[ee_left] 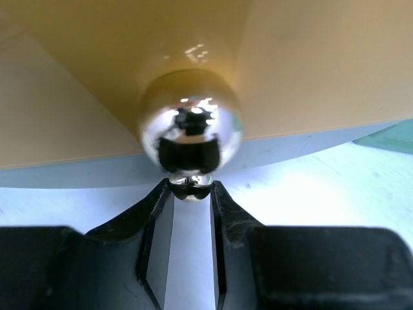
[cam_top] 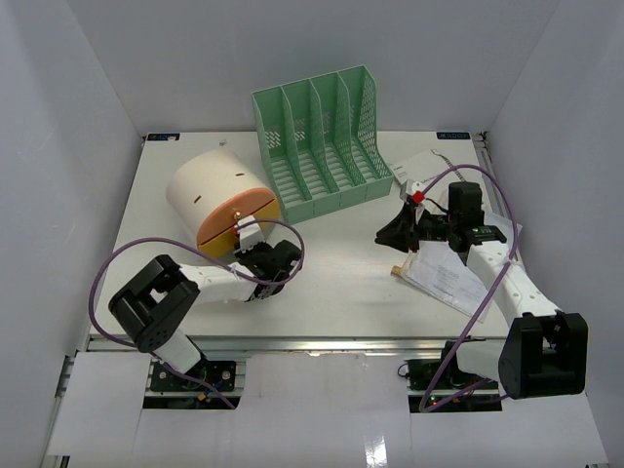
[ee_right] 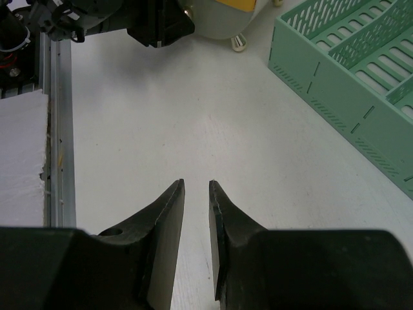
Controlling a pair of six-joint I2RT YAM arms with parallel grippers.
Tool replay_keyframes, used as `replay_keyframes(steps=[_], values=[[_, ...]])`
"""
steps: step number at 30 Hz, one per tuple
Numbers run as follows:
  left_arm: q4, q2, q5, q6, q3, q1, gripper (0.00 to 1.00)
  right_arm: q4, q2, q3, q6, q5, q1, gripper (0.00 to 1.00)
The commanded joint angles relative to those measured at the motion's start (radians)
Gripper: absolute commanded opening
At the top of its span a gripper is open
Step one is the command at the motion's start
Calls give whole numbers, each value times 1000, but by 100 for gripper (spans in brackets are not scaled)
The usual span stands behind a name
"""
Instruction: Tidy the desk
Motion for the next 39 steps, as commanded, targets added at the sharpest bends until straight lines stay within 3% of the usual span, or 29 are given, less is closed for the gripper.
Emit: replay_keyframes(steps=[1,7,12,16,20,23,25,28,34,39], values=[[-150,29,79,-208,22,-56,7,15,0,-4,6,-22,-6,28],[-170,2,72,-209,12,-57,4,-45,48,44,-60,-32,66,33],[-173,-77,92,-211,-39,-63,3,-207,270,334,-179,160,292,33],[-173,-140,102,-212,-74,-76,2,-368,498,644,-317,236,399,34],[-176,-202,108,-224,-107,-108,1,-437,626,865,-398,299,454,37],[-180,-229,108,-224,-118,-122,8,-505,707,966,-478,327,491,37],[-183,-256,111,-228,-127,-137,19,-619,764,1060,-599,338,527,30],[-187,-299,118,-236,-136,-159,26,-695,849,1133,-664,382,599,22],[-219,-406,123,-238,-165,-207,37,-619,921,1159,-601,470,696,15],[-248,-537,129,-237,-215,-227,44,-188,937,1121,-182,759,746,18]])
